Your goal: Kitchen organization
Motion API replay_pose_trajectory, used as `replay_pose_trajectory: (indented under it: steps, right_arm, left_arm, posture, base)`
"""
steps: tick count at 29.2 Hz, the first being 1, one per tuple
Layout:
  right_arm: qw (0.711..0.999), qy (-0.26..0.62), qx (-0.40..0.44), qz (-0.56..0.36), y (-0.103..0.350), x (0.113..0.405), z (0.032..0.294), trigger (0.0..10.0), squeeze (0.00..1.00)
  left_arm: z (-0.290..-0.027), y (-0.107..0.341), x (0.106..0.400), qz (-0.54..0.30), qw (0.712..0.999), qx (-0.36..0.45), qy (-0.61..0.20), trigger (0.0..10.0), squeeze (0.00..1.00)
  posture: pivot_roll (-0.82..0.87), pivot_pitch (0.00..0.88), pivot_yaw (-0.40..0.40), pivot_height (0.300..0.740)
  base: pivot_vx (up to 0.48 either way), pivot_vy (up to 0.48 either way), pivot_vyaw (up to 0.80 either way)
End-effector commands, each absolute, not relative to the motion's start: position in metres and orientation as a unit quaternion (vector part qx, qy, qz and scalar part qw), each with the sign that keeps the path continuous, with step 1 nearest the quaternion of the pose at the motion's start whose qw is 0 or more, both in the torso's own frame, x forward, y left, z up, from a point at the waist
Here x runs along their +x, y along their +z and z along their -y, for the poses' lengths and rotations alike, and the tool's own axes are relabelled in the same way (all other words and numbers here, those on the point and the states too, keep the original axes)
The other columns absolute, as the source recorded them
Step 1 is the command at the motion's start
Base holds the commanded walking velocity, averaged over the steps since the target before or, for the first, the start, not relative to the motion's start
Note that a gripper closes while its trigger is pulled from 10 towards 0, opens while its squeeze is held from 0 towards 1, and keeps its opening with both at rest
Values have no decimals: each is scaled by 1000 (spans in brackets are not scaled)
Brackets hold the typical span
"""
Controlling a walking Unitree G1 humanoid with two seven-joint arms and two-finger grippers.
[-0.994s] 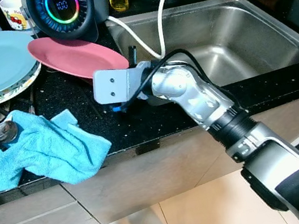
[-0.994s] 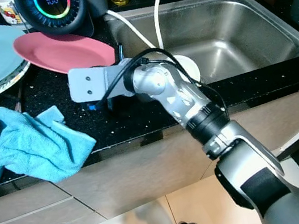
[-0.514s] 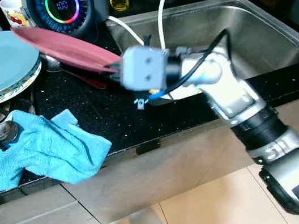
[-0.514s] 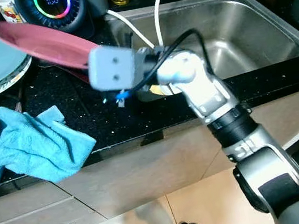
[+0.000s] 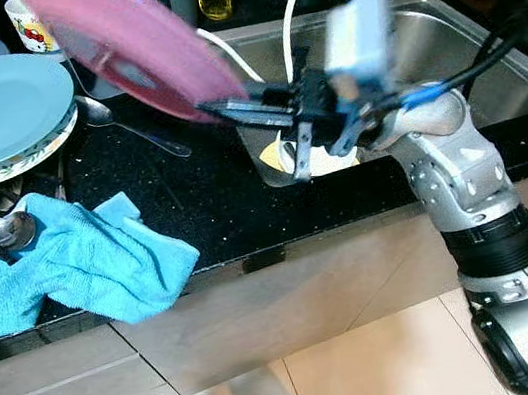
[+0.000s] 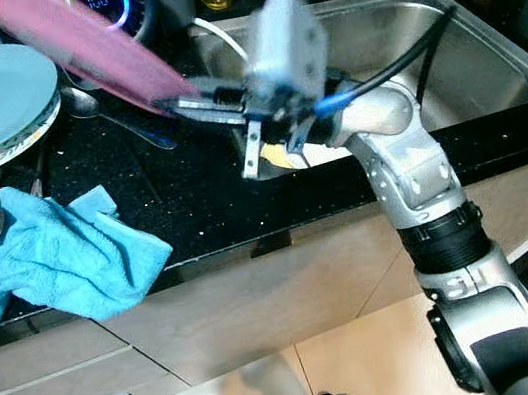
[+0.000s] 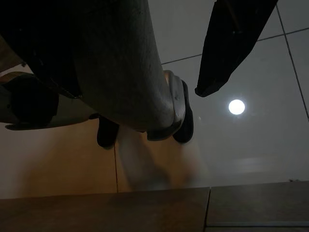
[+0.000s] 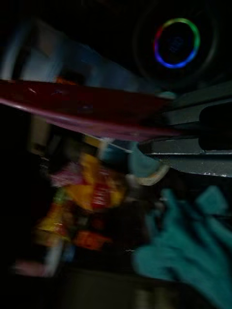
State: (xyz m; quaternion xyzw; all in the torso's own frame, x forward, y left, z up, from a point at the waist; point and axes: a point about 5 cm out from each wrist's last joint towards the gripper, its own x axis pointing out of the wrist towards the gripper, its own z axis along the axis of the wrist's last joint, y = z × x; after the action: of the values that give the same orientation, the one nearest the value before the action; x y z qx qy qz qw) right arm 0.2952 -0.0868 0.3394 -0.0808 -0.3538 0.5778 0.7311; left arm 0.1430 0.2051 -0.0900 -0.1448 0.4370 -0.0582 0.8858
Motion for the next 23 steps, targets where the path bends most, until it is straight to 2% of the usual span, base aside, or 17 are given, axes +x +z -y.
replay_pose_trajectory:
  steps: [1,3,4,5,8,9,10,11,12,16,18,19,23]
  right_arm:
    - [736,565,-40,370,344,293,97,10000,0]
    - [747,546,3,379,347,296,106,10000,0]
    - [762,521,34,384,349,299,115,10000,0]
    - [762,521,34,384,349,299,115,10000,0]
    - [796,468,52,380,348,308,127,10000,0]
    - [796,468,52,380,348,308,127,10000,0]
    - [824,423,56,374,345,315,137,10000,0]
    - [839,394,59,371,344,320,144,10000,0]
    - [839,394,59,371,344,320,144,10000,0]
    - [892,304,16,334,334,336,166,10000,0]
    - [897,298,11,327,332,337,168,10000,0]
    - [913,280,-27,296,323,339,172,10000,0]
    - [930,250,-72,261,314,342,178,10000,0]
  left_arm:
    - [-194,-101,119,-483,858,-160,-66,10000,0]
    - [-194,-101,119,-483,859,-160,-67,10000,0]
    - [-194,-101,119,-484,858,-159,-67,10000,0]
    - [-194,-101,119,-484,858,-159,-67,10000,0]
    - [-194,-101,119,-485,858,-158,-67,10000,0]
    - [-194,-101,119,-485,858,-158,-67,10000,0]
    - [-194,-101,118,-486,857,-157,-67,10000,0]
    - [-195,-101,118,-487,857,-157,-67,10000,0]
    - [-195,-101,118,-487,857,-157,-67,10000,0]
    - [-194,-102,118,-489,855,-155,-69,10000,0]
    - [-194,-102,118,-489,855,-155,-69,10000,0]
    - [-192,-102,119,-489,855,-155,-72,10000,0]
    - [-191,-101,120,-489,855,-155,-73,10000,0]
  posture:
    - [132,140,-32,740]
    - [132,139,-31,740]
    - [132,138,-30,740]
    - [132,138,-30,740]
    - [129,139,-27,740]
    - [129,139,-27,740]
    - [129,139,-27,740]
    - [125,138,-26,740]
    - [125,138,-26,740]
    - [116,134,-23,740]
    - [116,134,-23,740]
    - [111,133,-22,740]
    - [108,132,-21,740]
  base:
    - [0,0,0]
    - [0,0,0]
    - [0,0,0]
    - [0,0,0]
    - [0,0,0]
    - [0,0,0]
    - [0,0,0]
    - [0,0,0]
    - [0,0,0]
    - [0,0,0]
    - [0,0,0]
    - [0,0,0]
    - [0,0,0]
